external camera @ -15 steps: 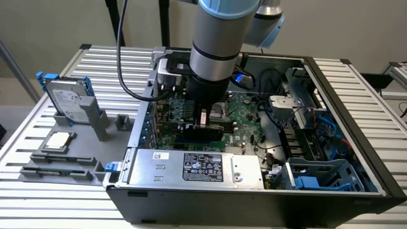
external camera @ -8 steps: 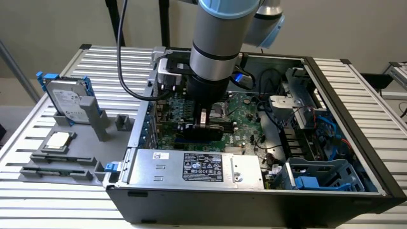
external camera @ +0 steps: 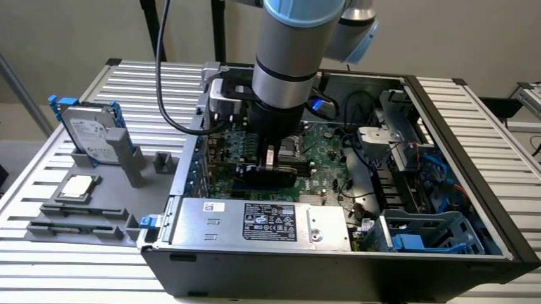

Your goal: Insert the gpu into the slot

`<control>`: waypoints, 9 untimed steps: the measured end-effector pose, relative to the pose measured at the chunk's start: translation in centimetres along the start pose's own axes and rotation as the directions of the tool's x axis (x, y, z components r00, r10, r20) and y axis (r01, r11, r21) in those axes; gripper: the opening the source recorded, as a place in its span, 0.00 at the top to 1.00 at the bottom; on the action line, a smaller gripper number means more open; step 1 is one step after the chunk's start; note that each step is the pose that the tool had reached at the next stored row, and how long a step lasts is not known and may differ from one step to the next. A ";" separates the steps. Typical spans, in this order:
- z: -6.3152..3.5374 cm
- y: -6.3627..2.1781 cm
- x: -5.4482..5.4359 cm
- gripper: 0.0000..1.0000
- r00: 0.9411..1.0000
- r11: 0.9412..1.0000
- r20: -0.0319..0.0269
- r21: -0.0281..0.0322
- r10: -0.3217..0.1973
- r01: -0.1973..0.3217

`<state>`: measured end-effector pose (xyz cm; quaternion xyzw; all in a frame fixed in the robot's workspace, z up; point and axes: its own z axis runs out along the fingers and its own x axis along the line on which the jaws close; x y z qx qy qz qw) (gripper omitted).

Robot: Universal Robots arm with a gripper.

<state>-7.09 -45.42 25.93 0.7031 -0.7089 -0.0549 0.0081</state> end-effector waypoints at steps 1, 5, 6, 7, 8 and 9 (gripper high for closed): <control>0.05 -0.01 0.0 0.74 1.000 1.000 0.000 0.000 0.000 0.000; 0.19 -0.02 0.0 0.74 1.000 1.000 0.000 0.000 0.000 0.000; 0.24 -0.02 0.0 0.74 1.000 1.000 0.000 0.000 0.000 0.000; 0.28 -0.03 0.0 0.74 1.000 1.000 0.000 0.000 0.000 0.000; 0.34 -0.03 0.0 0.74 1.000 1.000 0.000 0.000 0.000 0.000; 0.42 -0.04 0.0 0.74 1.000 1.000 0.000 0.000 0.000 0.000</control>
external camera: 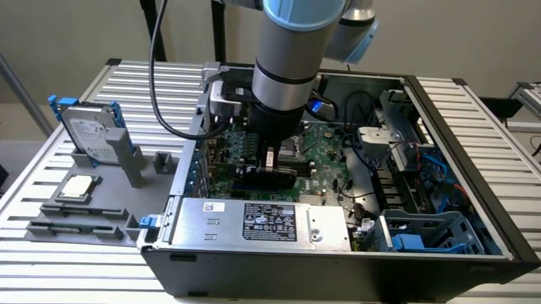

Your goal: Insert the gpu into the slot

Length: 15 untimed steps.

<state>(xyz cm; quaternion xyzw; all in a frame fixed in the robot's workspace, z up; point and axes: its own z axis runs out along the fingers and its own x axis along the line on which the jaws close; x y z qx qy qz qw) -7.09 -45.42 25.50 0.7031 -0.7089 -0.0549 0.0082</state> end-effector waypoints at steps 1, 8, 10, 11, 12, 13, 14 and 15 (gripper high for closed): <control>0.10 -0.01 0.0 0.74 1.000 1.000 0.000 0.000 0.000 0.000; 0.41 -0.03 0.0 0.74 1.000 1.000 0.000 0.000 0.000 0.000; 0.42 -0.04 0.0 0.74 1.000 1.000 0.000 0.000 0.000 0.000; 0.55 -0.07 0.0 0.73 1.000 1.000 0.004 0.002 -0.001 0.000; 0.53 -0.06 0.0 0.73 1.000 1.000 0.003 0.001 0.000 0.000; 0.42 -0.05 0.0 0.73 1.000 1.000 0.001 0.000 0.000 0.000; 0.30 -0.03 0.0 0.66 1.000 1.000 0.000 0.000 0.000 0.000; 0.21 -0.02 0.0 0.66 1.000 1.000 0.001 0.000 0.000 0.000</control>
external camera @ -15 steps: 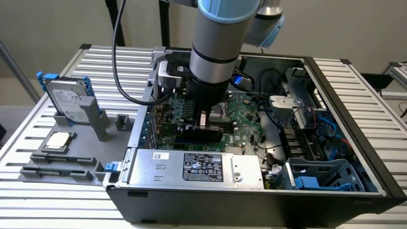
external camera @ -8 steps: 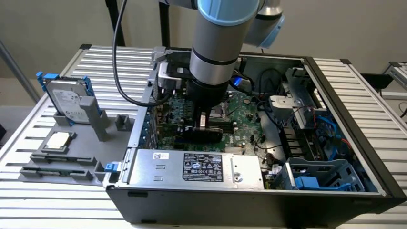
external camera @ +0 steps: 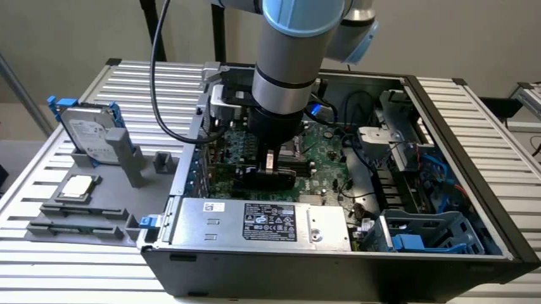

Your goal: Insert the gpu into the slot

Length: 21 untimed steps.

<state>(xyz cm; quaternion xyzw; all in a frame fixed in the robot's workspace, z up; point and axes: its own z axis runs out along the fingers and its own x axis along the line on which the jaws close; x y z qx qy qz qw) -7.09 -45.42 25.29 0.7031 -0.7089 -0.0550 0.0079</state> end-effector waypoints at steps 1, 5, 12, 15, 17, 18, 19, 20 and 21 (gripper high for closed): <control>-0.38 0.04 0.0 0.66 1.000 1.000 0.000 0.000 0.000 0.000; -1.88 0.17 -0.1 0.66 1.000 1.000 0.000 0.000 0.000 0.000; -4.93 0.55 -0.4 0.66 1.000 1.000 0.000 0.000 0.000 0.000; -5.53 0.87 -0.4 0.75 1.000 1.000 0.000 0.000 0.000 0.000; -5.51 1.35 -0.4 0.87 1.000 1.000 0.000 0.000 0.000 0.000; -5.48 1.73 -0.4 0.89 1.000 1.000 0.000 0.001 -0.001 0.001; -5.45 2.11 -0.4 0.89 1.000 1.000 0.000 0.003 -0.001 0.001; -5.43 2.31 -0.4 0.89 1.000 1.000 0.000 0.004 -0.001 0.001; -5.43 2.31 -0.4 0.89 1.000 1.000 0.000 0.004 -0.001 0.001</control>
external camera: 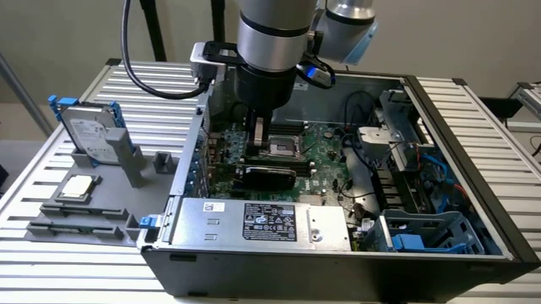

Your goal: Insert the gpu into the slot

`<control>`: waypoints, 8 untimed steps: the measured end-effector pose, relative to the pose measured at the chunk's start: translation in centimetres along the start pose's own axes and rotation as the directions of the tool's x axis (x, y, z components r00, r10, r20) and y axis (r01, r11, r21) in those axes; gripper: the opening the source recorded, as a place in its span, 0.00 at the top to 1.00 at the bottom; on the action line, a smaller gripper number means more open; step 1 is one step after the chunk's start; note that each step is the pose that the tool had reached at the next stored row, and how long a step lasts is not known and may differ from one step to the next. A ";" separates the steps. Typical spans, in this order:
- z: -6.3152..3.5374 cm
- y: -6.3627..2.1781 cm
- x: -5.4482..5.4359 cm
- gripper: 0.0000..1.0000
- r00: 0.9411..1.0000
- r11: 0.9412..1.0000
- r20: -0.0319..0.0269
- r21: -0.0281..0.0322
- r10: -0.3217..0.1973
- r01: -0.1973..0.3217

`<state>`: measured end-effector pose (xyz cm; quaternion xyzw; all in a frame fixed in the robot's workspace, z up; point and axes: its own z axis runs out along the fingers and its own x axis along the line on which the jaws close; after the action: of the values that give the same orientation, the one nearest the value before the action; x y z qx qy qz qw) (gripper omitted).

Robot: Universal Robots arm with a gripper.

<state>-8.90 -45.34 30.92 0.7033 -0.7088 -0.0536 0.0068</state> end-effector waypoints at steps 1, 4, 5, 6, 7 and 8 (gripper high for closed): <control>0.00 0.00 0.0 0.89 1.000 1.000 0.000 0.000 0.000 0.000; 0.00 0.01 0.0 0.89 1.000 1.000 0.000 0.000 -0.001 0.001; 0.00 0.02 0.0 0.89 1.000 1.000 0.000 0.000 -0.002 0.002; 0.00 0.02 0.0 0.89 1.000 1.000 0.000 0.000 -0.002 0.002; 0.00 0.02 0.0 0.89 1.000 1.000 0.000 0.000 -0.002 0.002; 0.00 0.02 0.0 0.89 1.000 1.000 0.000 0.000 -0.002 0.002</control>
<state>-8.93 -45.35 30.92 0.7040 -0.7082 -0.0536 0.0068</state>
